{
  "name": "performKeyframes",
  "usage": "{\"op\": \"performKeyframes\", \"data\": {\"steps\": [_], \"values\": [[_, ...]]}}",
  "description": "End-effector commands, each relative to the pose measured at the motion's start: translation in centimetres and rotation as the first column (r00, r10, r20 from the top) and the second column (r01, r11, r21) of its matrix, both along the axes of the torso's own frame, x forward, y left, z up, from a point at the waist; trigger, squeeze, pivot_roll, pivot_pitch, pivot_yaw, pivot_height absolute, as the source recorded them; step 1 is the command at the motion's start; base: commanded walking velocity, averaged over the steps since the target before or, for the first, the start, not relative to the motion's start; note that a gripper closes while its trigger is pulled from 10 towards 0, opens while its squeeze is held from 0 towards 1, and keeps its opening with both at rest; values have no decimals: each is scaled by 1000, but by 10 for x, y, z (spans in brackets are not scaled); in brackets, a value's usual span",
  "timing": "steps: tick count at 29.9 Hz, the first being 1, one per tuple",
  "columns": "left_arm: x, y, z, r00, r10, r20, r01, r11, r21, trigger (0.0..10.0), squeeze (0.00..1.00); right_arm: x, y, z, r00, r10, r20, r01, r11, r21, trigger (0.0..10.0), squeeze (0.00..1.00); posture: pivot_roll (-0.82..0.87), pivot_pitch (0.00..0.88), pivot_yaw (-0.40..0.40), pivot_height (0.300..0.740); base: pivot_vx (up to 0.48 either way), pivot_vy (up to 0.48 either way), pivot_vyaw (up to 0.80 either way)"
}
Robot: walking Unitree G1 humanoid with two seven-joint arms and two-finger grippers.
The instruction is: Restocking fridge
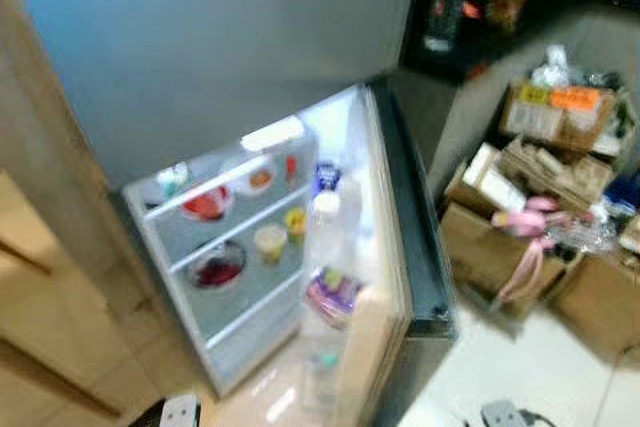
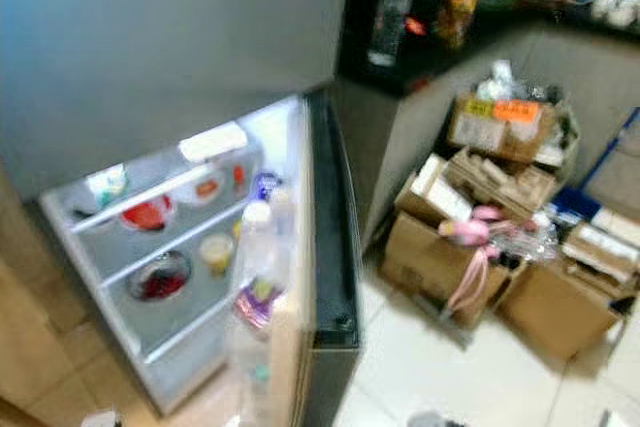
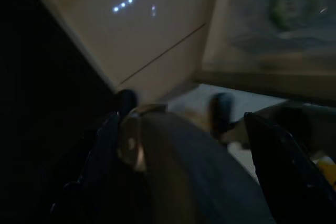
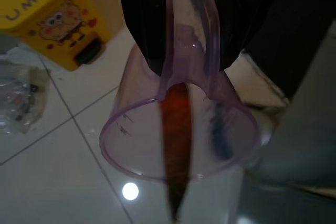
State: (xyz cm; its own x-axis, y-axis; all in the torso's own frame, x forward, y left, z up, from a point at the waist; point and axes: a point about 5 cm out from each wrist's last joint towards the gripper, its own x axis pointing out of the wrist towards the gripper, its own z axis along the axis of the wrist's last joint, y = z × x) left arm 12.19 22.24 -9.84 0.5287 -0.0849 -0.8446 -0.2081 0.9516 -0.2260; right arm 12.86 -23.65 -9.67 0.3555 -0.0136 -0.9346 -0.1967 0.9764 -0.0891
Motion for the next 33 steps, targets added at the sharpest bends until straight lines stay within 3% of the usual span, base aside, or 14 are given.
{"op": "performKeyframes", "data": {"steps": [1,13,14,18,20,23,24,25,26,27,28,29,31,33], "values": [[-2,-1,-1,1000,-3,-13,3,1000,0,10000,0,1,-6,2,1000,-9,9,10,1000,-16,10000,0,-96,0,-16,740,0,-480,0],[12,13,6,992,114,58,-117,992,47,10000,0,0,-6,2,1000,-16,8,16,1000,-11,10000,0,-96,0,-16,740,0,-25,0],[21,23,12,973,203,114,-210,976,53,10000,0,0,-6,2,1000,-17,9,18,1000,-10,10000,0,-96,0,-16,740,0,0,0],[32,34,21,938,294,185,-305,952,33,10000,0,0,-6,2,1000,-18,9,18,1000,-10,10000,0,-96,0,-16,740,0,0,0],[49,48,34,868,401,294,-413,910,-23,10000,0,0,-7,2,1000,-17,9,17,1000,-10,10000,0,-97,0,-19,740,0,0,0],[55,53,39,835,439,332,-450,892,-50,10000,0,0,-7,2,1000,-17,9,17,1000,-10,10000,0,-97,0,-19,740,0,0,0],[63,61,47,788,487,377,-494,865,-86,6588,0,0,-7,2,1000,-16,9,16,1000,-11,10000,0,-97,0,-19,740,0,0,0],[70,68,54,746,522,414,-523,844,-121,0,0,0,-7,2,1000,-16,9,16,1000,-11,10000,0,-96,0,-19,740,0,0,0],[70,68,54,746,522,414,-523,844,-121,0,0,0,-7,2,1000,-16,9,16,1000,-11,10000,0,-96,0,-19,740,0,0,0],[79,73,63,709,541,452,-533,831,-159,0,0,0,-8,2,1000,-15,9,15,1000,-12,10000,0,-96,0,-19,740,0,0,0],[79,73,63,709,541,452,-533,831,-159,0,0,0,-8,2,1000,-15,9,15,1000,-12,10000,0,-96,0,-19,740,0,0,0],[89,75,71,673,553,491,-524,825,-210,0,0,0,-8,2,1000,-14,9,14,1000,-13,10000,0,-96,0,-19,740,0,0,0],[111,67,85,641,527,558,-421,849,-318,0,0,-1,-8,2,1000,-12,8,12,1000,-15,10000,0,-99,0,-17,740,0,0,0],[117,62,90,637,509,579,-369,861,-350,0,0,-1,-8,2,1000,-11,8,11,1000,-15,10000,0,-99,0,-17,740,0,0,0]]}}
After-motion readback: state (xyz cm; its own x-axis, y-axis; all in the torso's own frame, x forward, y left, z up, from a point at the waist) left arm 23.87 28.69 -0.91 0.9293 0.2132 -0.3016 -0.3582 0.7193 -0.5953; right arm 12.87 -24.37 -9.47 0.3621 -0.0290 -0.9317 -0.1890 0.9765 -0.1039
